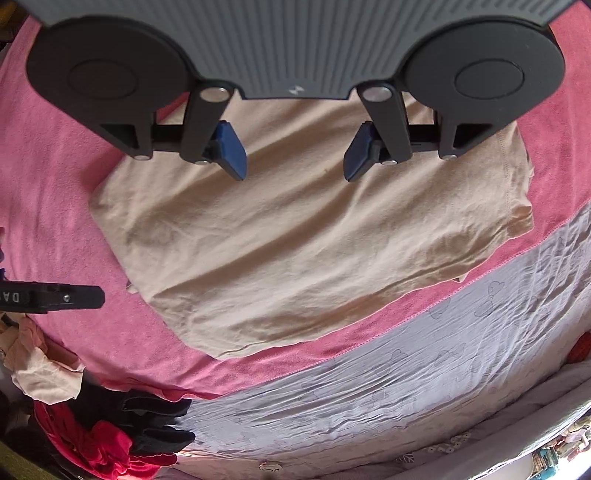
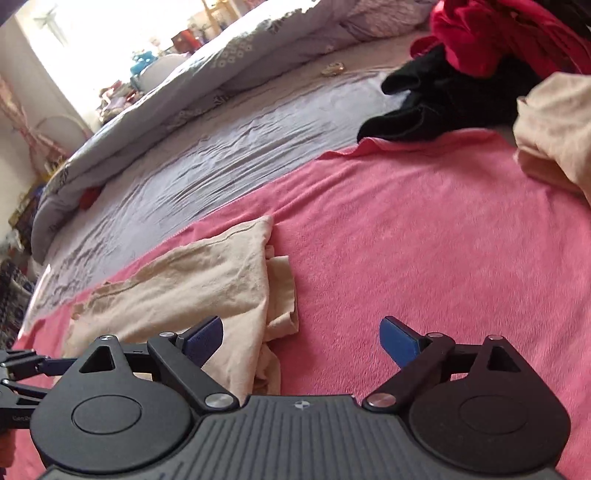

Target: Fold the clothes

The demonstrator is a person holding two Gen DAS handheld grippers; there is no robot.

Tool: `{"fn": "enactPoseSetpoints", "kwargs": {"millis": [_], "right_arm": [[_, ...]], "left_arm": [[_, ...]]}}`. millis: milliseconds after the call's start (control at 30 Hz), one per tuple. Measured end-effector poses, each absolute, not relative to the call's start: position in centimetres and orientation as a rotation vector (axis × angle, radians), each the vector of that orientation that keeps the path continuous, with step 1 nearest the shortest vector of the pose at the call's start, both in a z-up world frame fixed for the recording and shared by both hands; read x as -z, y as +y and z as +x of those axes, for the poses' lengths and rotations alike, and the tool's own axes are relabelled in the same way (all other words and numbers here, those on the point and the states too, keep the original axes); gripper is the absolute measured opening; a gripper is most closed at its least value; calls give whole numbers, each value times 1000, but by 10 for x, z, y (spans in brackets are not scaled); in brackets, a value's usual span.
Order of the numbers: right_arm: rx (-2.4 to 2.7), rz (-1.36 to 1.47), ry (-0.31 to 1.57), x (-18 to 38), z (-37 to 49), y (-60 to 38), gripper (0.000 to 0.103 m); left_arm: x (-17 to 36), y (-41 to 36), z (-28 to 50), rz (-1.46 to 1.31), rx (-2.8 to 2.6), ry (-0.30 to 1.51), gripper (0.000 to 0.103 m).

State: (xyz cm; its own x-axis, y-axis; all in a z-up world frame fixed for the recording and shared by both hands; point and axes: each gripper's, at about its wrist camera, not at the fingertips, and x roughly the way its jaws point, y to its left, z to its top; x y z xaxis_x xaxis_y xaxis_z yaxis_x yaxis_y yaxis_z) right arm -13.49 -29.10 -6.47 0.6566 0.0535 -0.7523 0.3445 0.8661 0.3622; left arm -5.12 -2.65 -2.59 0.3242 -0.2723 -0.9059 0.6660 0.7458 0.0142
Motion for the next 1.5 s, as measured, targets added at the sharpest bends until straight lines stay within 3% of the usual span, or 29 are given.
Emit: {"fn": "enactPoseSetpoints", "kwargs": {"millis": [367,500,1133,1433,1500], "right_arm": [[84,531,902,96,-111,-282,97],[45,500,900,101,-107,-269,103],[-90,578,896,109,-78,-256,103],[-93,767,868,115,-70,-271,97],[-71,846,847,117,-69,-279,90]], "left_arm": [[53,-41,-61,448,646,1140,58],[65,-41,-63,459,639,1160,58],[70,-32,-67,406,656,1127,60],[60,-40,-84,331,789,1112,60],[68,-49,-89,337,802,1137,60]]}}
